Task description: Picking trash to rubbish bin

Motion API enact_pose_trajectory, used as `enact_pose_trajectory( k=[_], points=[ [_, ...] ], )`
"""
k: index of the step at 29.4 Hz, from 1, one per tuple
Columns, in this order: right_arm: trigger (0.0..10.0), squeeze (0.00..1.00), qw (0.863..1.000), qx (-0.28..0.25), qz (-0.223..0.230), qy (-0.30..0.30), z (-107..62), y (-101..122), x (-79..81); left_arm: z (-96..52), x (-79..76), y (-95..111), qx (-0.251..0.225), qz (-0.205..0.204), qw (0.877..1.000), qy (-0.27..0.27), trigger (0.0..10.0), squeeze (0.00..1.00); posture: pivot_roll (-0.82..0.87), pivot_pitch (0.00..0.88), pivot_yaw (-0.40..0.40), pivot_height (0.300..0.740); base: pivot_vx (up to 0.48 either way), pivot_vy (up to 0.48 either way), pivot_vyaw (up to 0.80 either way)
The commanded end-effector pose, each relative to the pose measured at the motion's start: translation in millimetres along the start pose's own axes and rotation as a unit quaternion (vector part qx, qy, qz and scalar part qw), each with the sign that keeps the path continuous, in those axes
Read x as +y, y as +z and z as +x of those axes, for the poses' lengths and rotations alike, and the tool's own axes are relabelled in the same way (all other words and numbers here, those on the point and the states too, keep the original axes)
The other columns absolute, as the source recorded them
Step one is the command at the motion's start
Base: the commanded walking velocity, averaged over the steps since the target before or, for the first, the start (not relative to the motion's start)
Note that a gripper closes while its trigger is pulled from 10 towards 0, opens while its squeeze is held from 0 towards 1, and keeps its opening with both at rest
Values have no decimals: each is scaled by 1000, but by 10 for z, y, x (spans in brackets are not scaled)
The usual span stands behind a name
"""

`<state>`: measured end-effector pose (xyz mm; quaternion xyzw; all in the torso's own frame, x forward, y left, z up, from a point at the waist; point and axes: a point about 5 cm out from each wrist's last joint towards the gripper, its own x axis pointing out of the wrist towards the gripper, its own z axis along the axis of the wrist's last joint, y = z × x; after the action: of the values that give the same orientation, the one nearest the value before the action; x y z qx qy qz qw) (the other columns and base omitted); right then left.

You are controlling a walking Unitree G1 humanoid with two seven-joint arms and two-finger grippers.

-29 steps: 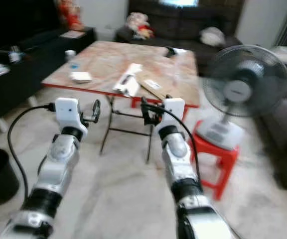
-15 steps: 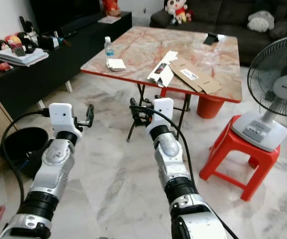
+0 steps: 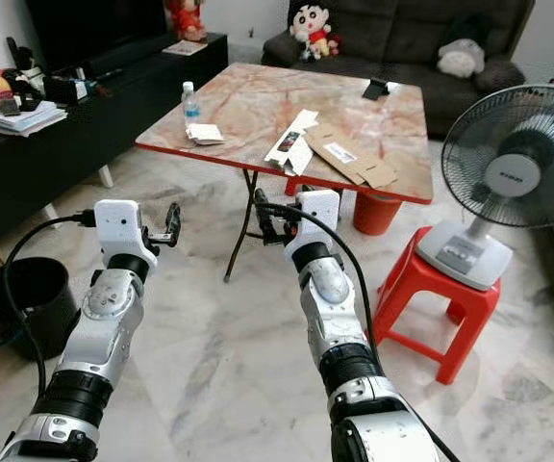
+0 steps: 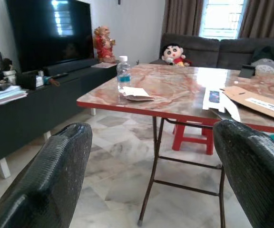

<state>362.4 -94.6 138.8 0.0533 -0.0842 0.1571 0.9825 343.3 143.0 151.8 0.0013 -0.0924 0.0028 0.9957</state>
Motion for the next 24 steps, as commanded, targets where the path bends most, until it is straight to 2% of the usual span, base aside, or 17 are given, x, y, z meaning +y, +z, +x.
enact_pose_trajectory(
  k=[1, 4, 6, 12, 24],
  points=[
    [10000, 0, 1000, -7, -4, 10, 21, 35, 47, 22, 28, 64, -9, 4, 1000, 6, 10000, 0, 64, 0, -37, 740, 431, 0, 650],
    [10000, 0, 1000, -7, -1, 11, 19, 32, 52, 21, 26, 64, -9, 5, 1000, 5, 10000, 0, 65, 0, -36, 740, 436, 0, 494],
    [10000, 0, 1000, -7, 14, 6, 22, 30, 47, 24, 23, 66, -9, 4, 1000, 5, 10000, 0, 65, 0, -36, 740, 442, 0, 0],
    [10000, 0, 1000, -5, 3, 12, 19, 26, 55, 25, 5, 58, -8, 5, 1000, 3, 10000, 0, 64, 0, -35, 740, 452, 0, 0],
    [10000, 0, 1000, -3, 19, 12, 38, 30, 76, 31, 4, 63, -6, 6, 1000, 0, 10000, 0, 67, 0, -36, 740, 454, 0, -67]
  ],
)
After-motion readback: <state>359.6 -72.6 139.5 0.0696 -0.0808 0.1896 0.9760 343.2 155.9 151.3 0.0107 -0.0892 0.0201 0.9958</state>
